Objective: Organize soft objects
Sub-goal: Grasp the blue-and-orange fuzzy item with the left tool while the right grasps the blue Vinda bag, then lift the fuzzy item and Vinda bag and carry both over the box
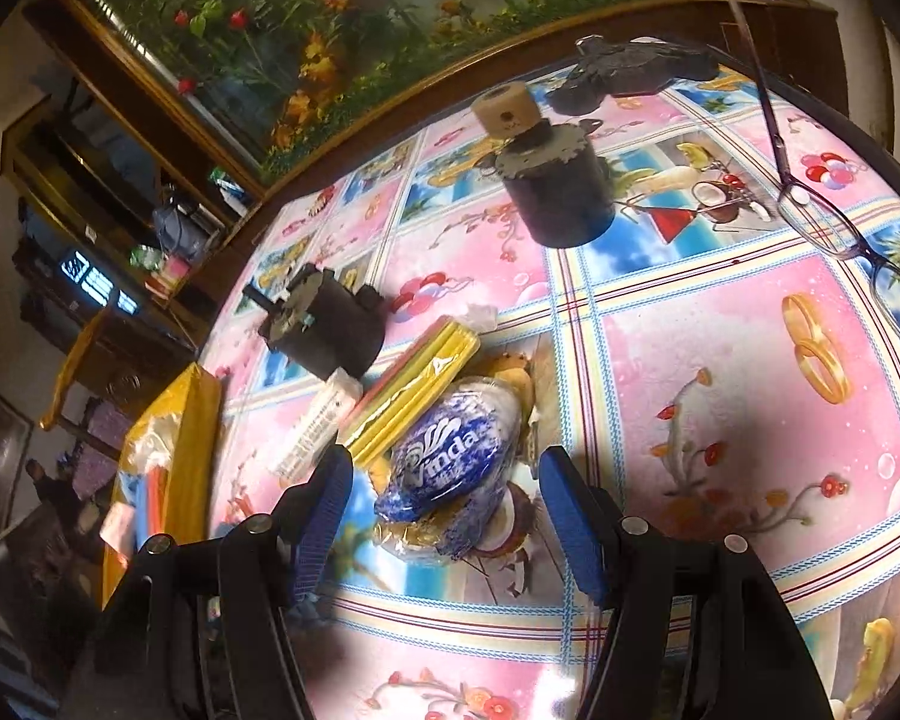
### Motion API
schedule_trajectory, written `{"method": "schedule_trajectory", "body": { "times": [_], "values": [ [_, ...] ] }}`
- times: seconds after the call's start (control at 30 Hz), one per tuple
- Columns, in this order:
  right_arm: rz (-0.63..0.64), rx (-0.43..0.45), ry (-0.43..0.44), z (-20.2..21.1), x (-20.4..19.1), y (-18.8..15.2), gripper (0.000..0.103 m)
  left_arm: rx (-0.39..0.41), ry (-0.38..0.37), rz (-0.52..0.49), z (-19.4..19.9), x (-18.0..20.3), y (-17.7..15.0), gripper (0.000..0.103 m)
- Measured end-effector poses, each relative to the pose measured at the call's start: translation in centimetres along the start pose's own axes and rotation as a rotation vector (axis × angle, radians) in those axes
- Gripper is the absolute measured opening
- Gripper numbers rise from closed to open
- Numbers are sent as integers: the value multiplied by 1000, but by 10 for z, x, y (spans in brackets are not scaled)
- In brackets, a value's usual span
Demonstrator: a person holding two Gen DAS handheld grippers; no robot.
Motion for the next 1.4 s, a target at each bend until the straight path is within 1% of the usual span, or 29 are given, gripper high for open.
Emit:
{"method": "schedule_trajectory", "body": {
  "times": [0.1, 0.23, 0.33, 0.53, 0.73, 0.77, 0.83, 0.9, 0.97, 1.07, 1.17, 1.2, 1.27, 1.3, 1.4],
  "values": [
    [30, -4, -35, -3, -3, -2, 69, 0, 1, 26, -1, -4, -3, 53],
    [57, -12, -77, -8, -5, -4, 69, 20, 20, 12, 1, -2, -4, 53],
    [88, -31, -105, -15, -9, -7, 69, 28, 19, 9, 2, -1, -4, 53],
    [192, -27, -210, -28, -23, -9, 69, 11, 3, 19, 0, -2, -5, 53],
    [218, -14, -218, -29, -22, -9, 69, 11, 1, 17, 0, -2, -5, 53],
    [235, -14, -230, -29, -23, -11, 66, 11, -1, 18, 0, -2, -5, 53],
    [249, -18, -226, -28, -25, -12, 54, 8, -2, 19, 1, -2, -5, 53],
    [244, -16, -232, -25, -24, -13, 53, 9, -1, 20, 1, -3, -5, 53],
    [235, -3, -257, -19, -20, -13, 51, 8, -1, 21, 1, -4, -5, 53],
    [200, 50, -293, -4, -11, -10, 50, 8, 2, 27, 1, -5, -5, 53],
    [164, 125, -296, 13, -7, -4, 50, 13, 5, 29, 1, -6, -4, 53],
    [162, 142, -284, 16, -8, -3, 50, 16, 6, 30, 1, -7, -4, 53],
    [168, 160, -220, 21, -14, -3, 50, 24, 6, 31, 3, -7, -4, 53],
    [188, 163, -190, 22, -20, -4, 50, 30, 9, 31, 3, -7, -3, 53],
    [277, 160, -150, 20, -41, -9, 50, 45, 14, 31, 6, -7, -3, 53]
  ]
}}
Point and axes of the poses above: each gripper's, at about its wrist camera, not at the fingertips, and z roughly against the way its jaws point, x to its right, y to its top, the point moved 2 cm from there along -z, roughly the way its jaws point, and after that the axes turned 4 degrees about y, right-handed, at the moved point
